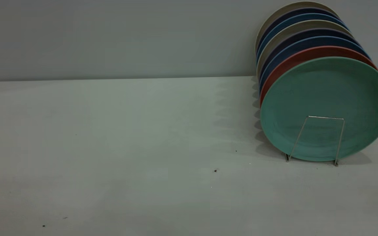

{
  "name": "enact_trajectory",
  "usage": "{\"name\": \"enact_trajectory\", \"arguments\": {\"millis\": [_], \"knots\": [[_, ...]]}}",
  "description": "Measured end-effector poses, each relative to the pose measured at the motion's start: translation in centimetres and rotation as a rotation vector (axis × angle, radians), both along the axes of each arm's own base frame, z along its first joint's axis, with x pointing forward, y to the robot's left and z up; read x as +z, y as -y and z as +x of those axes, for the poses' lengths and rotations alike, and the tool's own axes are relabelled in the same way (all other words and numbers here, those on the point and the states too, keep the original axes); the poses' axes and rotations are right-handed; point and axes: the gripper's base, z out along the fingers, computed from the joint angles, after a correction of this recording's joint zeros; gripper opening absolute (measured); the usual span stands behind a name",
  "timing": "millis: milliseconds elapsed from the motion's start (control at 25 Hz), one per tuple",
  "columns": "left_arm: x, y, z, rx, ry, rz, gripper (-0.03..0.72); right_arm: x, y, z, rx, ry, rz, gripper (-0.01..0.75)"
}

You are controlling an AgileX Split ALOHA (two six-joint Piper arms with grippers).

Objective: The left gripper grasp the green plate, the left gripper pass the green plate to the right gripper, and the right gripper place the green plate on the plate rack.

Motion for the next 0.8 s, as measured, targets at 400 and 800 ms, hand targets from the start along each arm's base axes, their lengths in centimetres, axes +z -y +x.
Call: {"name": "enact_trajectory", "arguments": {"millis": [400, 800], "knots": [[-0.8, 0.7, -0.1, -0.087, -0.001, -0.013, 0.564, -3.5, 0.0, -3.9, 0.077, 0.229, 0.028, 0.263], [-4.1, 0.4, 1.3, -0.209, -0.105, 0.056, 0.563, -3.8, 0.3, -5.0, 0.070, 0.329, 0.008, 0.263]]}}
